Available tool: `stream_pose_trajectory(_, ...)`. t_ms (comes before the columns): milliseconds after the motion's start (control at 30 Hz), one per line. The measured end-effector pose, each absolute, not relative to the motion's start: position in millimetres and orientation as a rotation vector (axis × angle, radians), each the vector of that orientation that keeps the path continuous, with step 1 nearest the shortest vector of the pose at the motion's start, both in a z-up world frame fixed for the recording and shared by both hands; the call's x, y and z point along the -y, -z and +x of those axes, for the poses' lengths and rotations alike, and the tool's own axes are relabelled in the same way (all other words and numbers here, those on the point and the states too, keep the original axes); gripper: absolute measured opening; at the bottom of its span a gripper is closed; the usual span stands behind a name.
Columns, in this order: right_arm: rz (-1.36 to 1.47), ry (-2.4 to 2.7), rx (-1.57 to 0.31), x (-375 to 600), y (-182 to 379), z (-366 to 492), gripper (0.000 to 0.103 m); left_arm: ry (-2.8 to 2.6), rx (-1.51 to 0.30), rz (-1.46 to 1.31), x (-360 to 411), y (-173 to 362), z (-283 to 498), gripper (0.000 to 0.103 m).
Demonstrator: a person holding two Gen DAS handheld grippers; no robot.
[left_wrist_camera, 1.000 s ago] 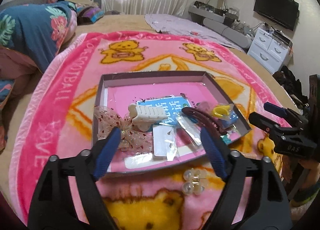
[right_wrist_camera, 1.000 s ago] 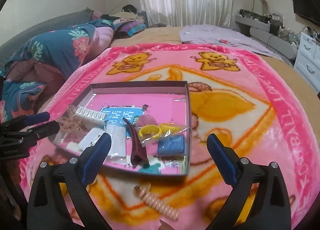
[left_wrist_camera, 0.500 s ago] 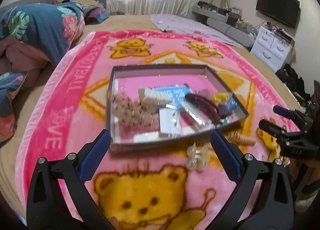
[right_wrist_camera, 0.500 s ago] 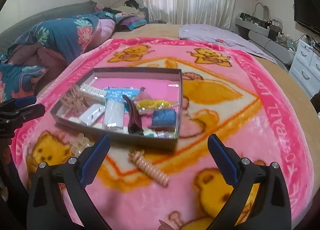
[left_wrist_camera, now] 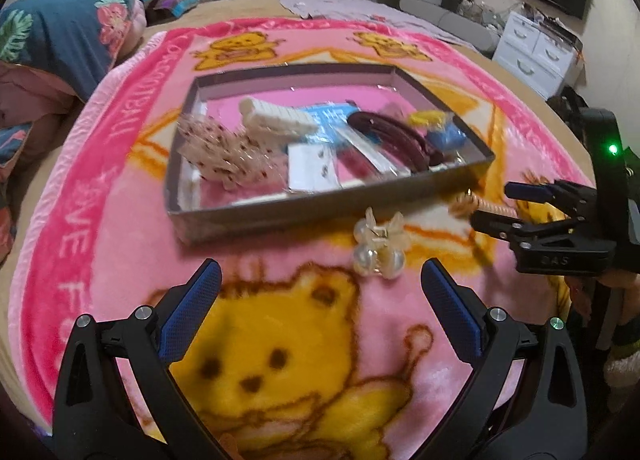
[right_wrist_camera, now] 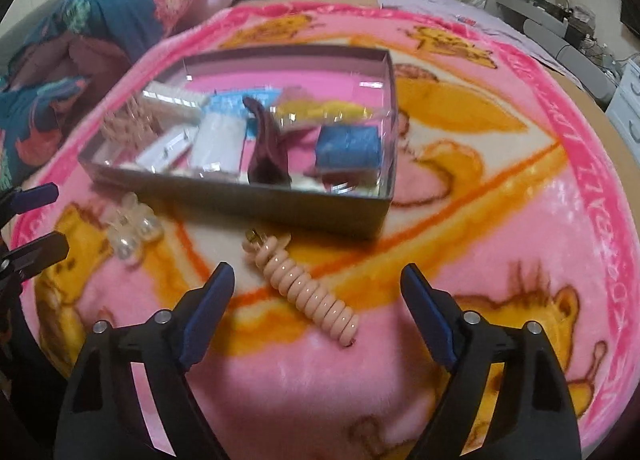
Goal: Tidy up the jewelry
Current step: 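Withdraw both tools toward the pearl earrings and peach coil hair tie, then grasp the pearl earrings with the left tool while the right grasps the peach coil hair tie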
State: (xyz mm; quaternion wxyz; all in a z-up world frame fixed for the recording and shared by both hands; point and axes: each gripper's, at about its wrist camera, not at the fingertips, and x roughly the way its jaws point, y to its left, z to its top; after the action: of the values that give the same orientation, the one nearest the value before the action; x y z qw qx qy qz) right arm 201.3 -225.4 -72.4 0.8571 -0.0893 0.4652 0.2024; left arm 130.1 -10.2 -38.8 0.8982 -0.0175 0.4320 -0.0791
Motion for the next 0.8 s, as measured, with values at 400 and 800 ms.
stream_pose_trajectory(400, -0.111, -0.525, -0.993, 222, 68, 180, 0.017, 0.196, -0.917, -0.016, 29, 57, 145, 0.085)
stream_pose_trajectory(800, 0.025, -0.555, -0.881, 244, 36, 148, 0.016, 0.235, -0.948, -0.011, 41, 70, 156, 0.031)
